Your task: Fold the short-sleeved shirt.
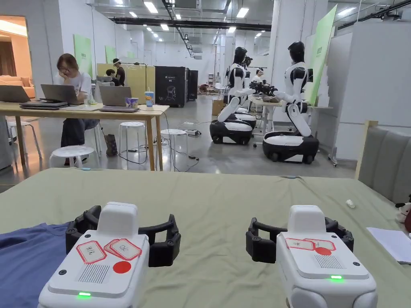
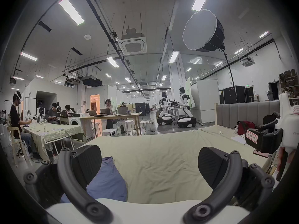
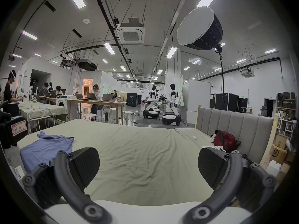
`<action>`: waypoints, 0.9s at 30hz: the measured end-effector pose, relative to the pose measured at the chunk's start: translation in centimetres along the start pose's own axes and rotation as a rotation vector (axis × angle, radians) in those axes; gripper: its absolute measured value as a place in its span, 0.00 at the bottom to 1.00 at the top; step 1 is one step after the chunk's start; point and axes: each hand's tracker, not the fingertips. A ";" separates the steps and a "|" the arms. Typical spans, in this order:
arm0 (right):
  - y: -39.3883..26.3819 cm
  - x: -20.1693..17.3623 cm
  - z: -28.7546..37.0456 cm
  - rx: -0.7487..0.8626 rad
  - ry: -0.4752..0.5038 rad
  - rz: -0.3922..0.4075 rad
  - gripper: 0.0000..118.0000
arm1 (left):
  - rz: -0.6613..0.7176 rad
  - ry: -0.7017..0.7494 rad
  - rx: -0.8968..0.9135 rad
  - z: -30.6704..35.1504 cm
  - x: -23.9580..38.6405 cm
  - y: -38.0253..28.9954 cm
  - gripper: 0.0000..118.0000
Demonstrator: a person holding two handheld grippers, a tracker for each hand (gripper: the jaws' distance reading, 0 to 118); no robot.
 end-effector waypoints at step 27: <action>-0.4 0.3 0.2 0.011 0.018 0.003 1.00 | 0.001 0.011 -0.004 0.2 0.0 -0.3 1.00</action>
